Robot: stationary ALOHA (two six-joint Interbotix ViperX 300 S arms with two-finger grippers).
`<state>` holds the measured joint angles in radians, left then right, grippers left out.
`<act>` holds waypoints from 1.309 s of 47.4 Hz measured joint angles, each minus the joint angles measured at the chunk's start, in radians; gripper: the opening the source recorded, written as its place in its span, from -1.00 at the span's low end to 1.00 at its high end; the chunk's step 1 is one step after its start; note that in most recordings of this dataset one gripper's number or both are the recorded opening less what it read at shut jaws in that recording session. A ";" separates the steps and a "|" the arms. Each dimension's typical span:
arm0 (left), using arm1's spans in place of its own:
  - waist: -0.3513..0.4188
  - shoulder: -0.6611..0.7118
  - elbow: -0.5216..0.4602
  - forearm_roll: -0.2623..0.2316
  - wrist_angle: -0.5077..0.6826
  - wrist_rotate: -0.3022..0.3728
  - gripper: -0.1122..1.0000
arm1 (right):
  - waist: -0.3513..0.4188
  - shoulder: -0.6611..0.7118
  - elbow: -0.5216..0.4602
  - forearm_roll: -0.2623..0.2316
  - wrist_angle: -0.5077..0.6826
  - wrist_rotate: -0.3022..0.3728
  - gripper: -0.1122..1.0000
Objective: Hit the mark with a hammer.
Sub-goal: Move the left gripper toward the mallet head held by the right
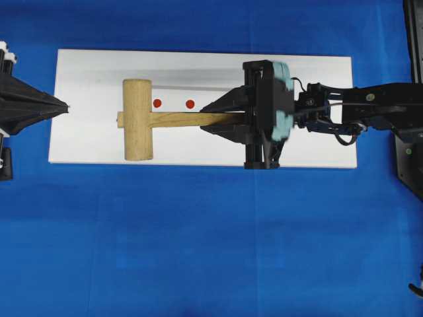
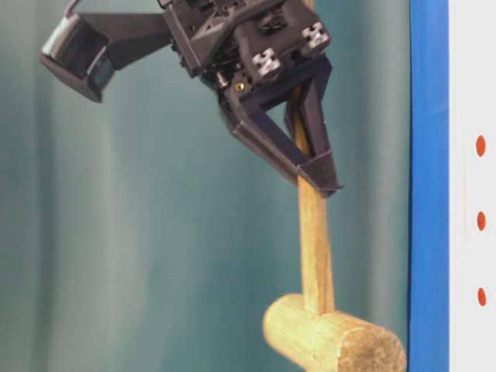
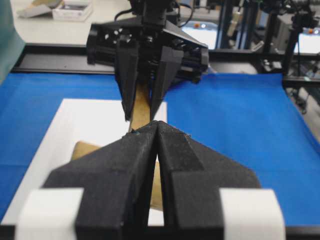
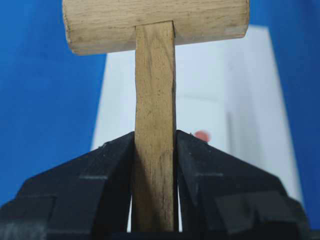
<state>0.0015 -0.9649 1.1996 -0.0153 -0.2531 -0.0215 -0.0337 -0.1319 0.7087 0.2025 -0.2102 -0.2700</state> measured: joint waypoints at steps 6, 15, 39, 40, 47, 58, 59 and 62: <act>0.002 0.002 0.000 0.000 0.000 -0.031 -0.80 | -0.020 -0.003 -0.002 -0.041 -0.015 -0.169 -0.63; 0.002 0.000 0.000 -0.002 0.000 -0.067 -0.80 | -0.066 -0.005 -0.002 -0.052 -0.086 -0.402 -0.63; 0.000 0.000 0.000 -0.002 -0.002 -0.084 -0.80 | -0.058 -0.003 -0.002 -0.051 -0.250 -0.707 -0.63; 0.002 0.000 0.000 -0.002 -0.002 -0.084 -0.80 | -0.058 -0.003 -0.002 -0.052 -0.250 -0.707 -0.63; 0.002 0.000 0.000 -0.002 -0.003 -0.086 -0.79 | -0.055 -0.005 -0.002 -0.051 -0.250 -0.712 -0.63; 0.002 0.002 0.000 -0.005 -0.002 -0.153 -0.29 | -0.049 -0.005 -0.003 -0.051 -0.250 -0.712 -0.63; 0.005 0.000 0.000 -0.005 -0.002 -0.161 -0.18 | -0.049 -0.005 -0.003 -0.051 -0.250 -0.713 -0.63; 0.015 0.000 0.000 -0.005 -0.002 -0.198 0.19 | -0.049 -0.005 -0.005 -0.052 -0.250 -0.715 -0.63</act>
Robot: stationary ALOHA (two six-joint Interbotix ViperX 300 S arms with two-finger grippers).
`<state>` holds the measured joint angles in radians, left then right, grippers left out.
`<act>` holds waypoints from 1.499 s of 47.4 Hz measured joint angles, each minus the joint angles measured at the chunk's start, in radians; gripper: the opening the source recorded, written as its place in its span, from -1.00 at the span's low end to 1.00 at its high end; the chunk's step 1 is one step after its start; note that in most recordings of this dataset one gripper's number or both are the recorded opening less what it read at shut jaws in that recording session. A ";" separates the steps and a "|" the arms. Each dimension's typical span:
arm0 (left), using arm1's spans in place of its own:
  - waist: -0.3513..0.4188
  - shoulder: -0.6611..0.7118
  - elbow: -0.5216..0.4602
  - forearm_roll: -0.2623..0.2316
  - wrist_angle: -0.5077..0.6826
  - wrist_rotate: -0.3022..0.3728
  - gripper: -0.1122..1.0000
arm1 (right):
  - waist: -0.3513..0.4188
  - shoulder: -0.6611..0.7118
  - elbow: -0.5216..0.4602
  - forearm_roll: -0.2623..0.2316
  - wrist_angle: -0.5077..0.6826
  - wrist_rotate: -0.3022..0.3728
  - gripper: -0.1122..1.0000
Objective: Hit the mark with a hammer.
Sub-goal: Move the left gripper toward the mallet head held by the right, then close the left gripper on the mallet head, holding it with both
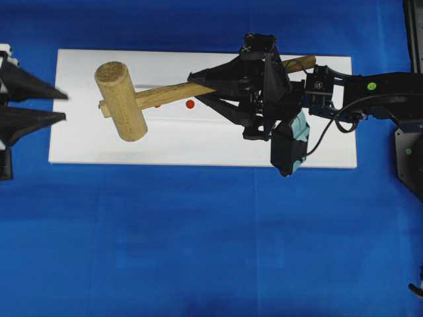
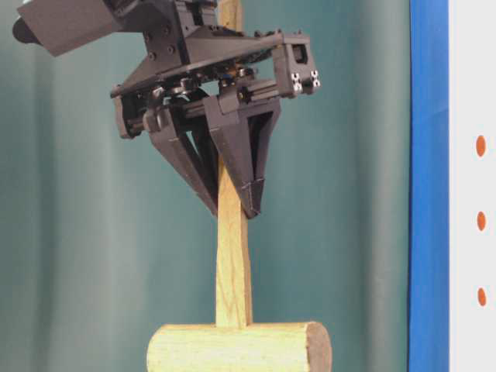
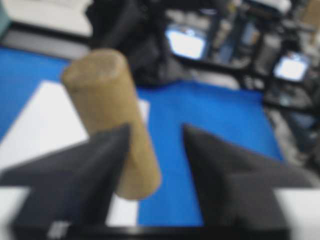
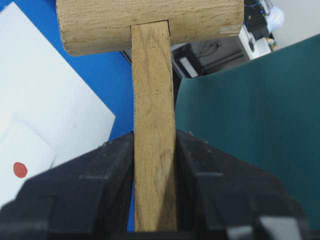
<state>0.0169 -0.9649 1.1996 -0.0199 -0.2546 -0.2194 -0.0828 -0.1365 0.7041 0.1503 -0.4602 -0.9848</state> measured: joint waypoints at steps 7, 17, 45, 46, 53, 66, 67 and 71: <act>0.038 0.002 0.000 0.000 0.006 -0.077 0.81 | 0.003 0.000 -0.002 0.002 -0.002 -0.003 -0.63; 0.080 0.020 0.000 0.000 0.014 -0.103 0.88 | 0.011 0.002 -0.009 0.002 -0.003 -0.020 -0.63; 0.075 0.305 -0.083 0.000 -0.219 -0.104 0.88 | 0.011 0.000 -0.009 0.003 -0.002 -0.023 -0.63; 0.072 0.316 -0.089 -0.002 -0.224 -0.104 0.88 | 0.011 0.000 -0.009 0.003 -0.002 -0.023 -0.63; 0.063 0.387 -0.126 -0.002 -0.244 -0.104 0.88 | 0.011 0.000 -0.009 0.005 -0.002 -0.023 -0.63; 0.063 0.454 -0.169 -0.002 -0.252 -0.104 0.86 | 0.006 0.002 -0.011 0.005 0.023 -0.025 -0.63; 0.061 0.454 -0.169 -0.002 -0.252 -0.104 0.85 | 0.006 0.002 -0.012 0.006 0.025 -0.023 -0.63; 0.063 0.454 -0.169 -0.002 -0.250 -0.109 0.76 | 0.005 0.002 -0.014 0.014 0.031 -0.023 -0.63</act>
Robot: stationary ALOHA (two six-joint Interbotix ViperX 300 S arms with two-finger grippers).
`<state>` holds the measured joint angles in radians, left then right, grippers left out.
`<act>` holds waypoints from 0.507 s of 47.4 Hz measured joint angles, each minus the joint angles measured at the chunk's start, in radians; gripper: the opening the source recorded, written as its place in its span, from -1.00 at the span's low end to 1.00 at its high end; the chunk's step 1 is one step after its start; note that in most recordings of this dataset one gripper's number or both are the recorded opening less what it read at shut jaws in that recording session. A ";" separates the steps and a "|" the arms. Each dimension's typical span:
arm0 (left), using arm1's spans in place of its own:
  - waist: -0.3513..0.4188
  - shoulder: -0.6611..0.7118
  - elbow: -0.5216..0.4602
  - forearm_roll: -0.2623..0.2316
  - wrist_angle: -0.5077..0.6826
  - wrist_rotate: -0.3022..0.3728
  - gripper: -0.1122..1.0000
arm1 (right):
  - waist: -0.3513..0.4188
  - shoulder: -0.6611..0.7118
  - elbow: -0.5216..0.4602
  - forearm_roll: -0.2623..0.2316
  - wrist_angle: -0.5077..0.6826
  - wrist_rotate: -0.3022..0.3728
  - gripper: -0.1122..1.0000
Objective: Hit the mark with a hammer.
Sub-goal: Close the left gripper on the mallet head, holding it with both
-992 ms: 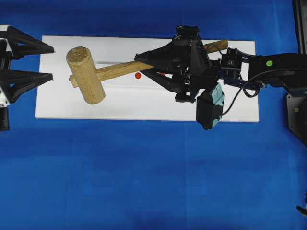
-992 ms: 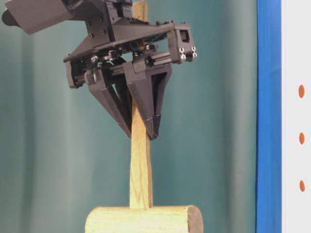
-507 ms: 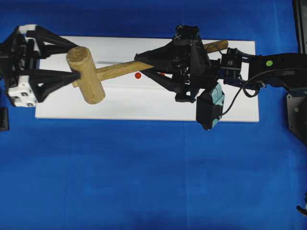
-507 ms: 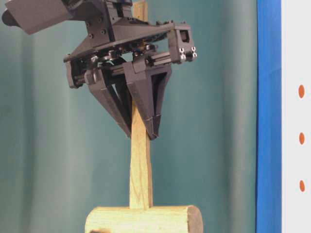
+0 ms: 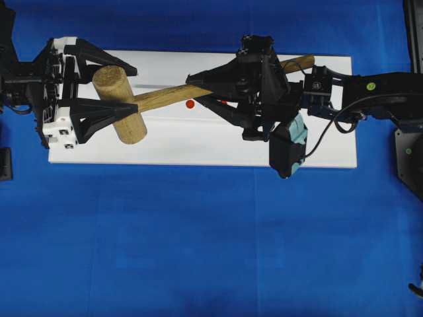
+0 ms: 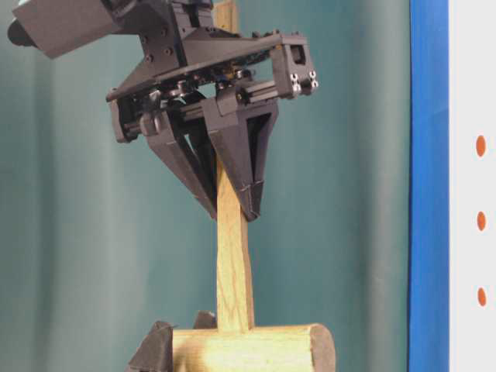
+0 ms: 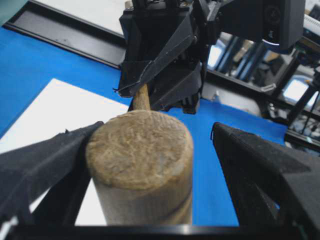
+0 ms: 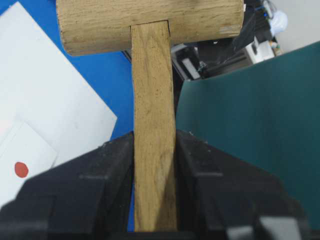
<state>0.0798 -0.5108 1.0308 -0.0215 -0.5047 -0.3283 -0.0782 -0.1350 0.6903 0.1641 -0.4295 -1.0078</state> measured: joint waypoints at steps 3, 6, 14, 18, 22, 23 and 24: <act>-0.002 0.000 -0.002 0.000 0.008 -0.021 0.51 | -0.002 0.000 -0.005 0.006 0.002 0.000 -0.63; 0.002 0.000 -0.002 -0.003 0.018 -0.046 0.19 | 0.000 0.000 -0.008 0.009 0.002 0.000 -0.63; 0.002 -0.003 -0.002 -0.003 0.029 -0.063 0.02 | 0.003 0.000 -0.009 0.011 0.006 0.000 -0.63; 0.002 -0.005 -0.003 -0.003 0.032 -0.063 0.02 | 0.003 0.000 -0.011 0.012 0.008 0.000 -0.63; 0.002 -0.005 -0.003 -0.003 0.034 -0.064 0.02 | 0.003 0.000 -0.015 0.025 0.023 0.002 -0.62; 0.002 -0.003 -0.003 -0.003 0.034 -0.063 0.02 | 0.005 -0.002 -0.017 0.029 0.028 0.000 -0.62; 0.002 -0.005 -0.002 -0.003 0.035 -0.064 0.02 | 0.003 0.000 -0.018 0.035 0.032 0.000 -0.62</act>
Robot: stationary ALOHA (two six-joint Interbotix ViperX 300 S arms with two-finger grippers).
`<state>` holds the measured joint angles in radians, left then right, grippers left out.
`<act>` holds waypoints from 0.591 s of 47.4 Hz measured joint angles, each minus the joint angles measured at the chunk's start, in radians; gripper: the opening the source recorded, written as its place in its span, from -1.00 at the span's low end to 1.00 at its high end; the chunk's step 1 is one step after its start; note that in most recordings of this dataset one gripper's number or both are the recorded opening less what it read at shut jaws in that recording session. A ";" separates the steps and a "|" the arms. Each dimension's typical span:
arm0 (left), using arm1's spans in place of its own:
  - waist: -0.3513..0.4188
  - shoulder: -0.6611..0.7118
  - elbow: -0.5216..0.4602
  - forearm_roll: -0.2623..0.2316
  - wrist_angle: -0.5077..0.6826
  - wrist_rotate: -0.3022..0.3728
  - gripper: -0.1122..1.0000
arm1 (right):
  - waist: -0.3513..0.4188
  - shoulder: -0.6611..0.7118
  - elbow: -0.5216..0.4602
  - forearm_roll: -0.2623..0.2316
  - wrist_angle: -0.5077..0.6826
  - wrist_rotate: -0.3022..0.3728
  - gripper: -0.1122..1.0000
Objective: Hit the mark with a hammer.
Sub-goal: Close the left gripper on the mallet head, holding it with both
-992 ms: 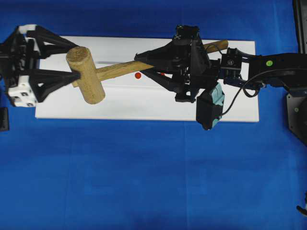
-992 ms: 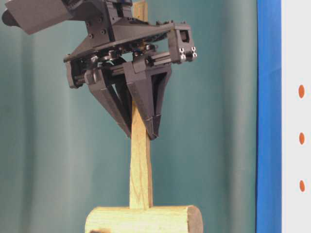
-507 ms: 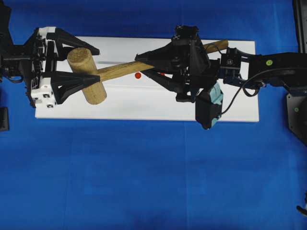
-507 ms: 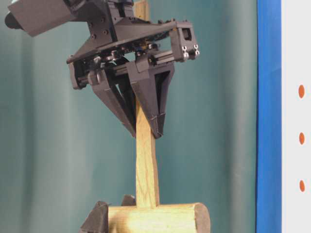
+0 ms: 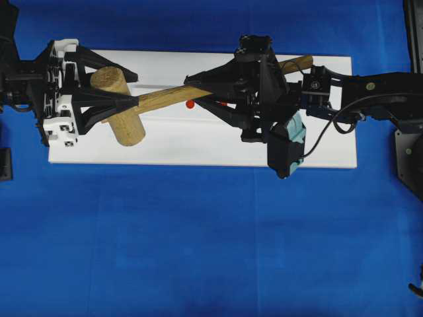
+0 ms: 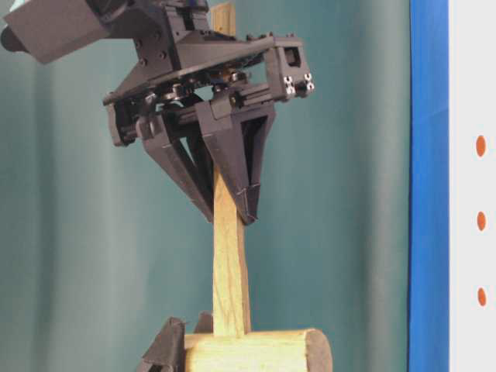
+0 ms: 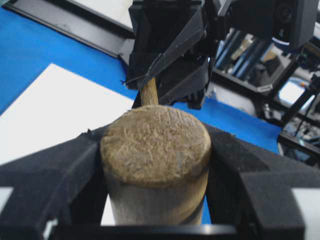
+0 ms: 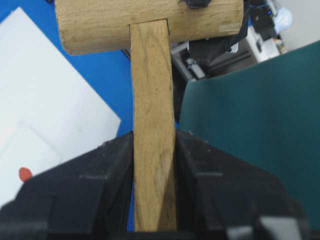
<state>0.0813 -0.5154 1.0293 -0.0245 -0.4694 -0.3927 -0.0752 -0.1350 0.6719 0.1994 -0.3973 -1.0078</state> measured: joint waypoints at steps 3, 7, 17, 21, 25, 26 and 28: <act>0.000 -0.002 -0.002 0.000 0.000 0.000 0.02 | 0.002 0.000 -0.005 0.020 0.011 0.000 -0.62; 0.002 -0.005 0.000 -0.002 0.000 -0.002 0.02 | 0.000 -0.002 -0.009 0.048 0.025 0.002 -0.45; 0.000 -0.015 0.008 0.003 0.012 0.015 0.02 | -0.020 -0.008 -0.021 0.094 0.071 0.009 0.67; -0.002 -0.018 0.008 0.003 0.025 0.051 0.02 | -0.017 -0.008 -0.023 0.104 0.101 0.015 0.92; -0.003 -0.020 0.008 0.003 0.041 0.106 0.02 | -0.012 -0.008 -0.029 0.141 0.149 0.043 0.89; -0.003 -0.020 0.008 0.005 0.046 0.121 0.02 | -0.009 -0.008 -0.032 0.150 0.160 0.051 0.89; -0.002 -0.020 0.008 0.005 0.060 0.172 0.02 | -0.006 -0.009 -0.038 0.172 0.187 0.071 0.91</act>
<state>0.0798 -0.5354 1.0370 -0.0199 -0.4096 -0.2209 -0.0813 -0.1442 0.6335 0.3712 -0.2102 -0.9373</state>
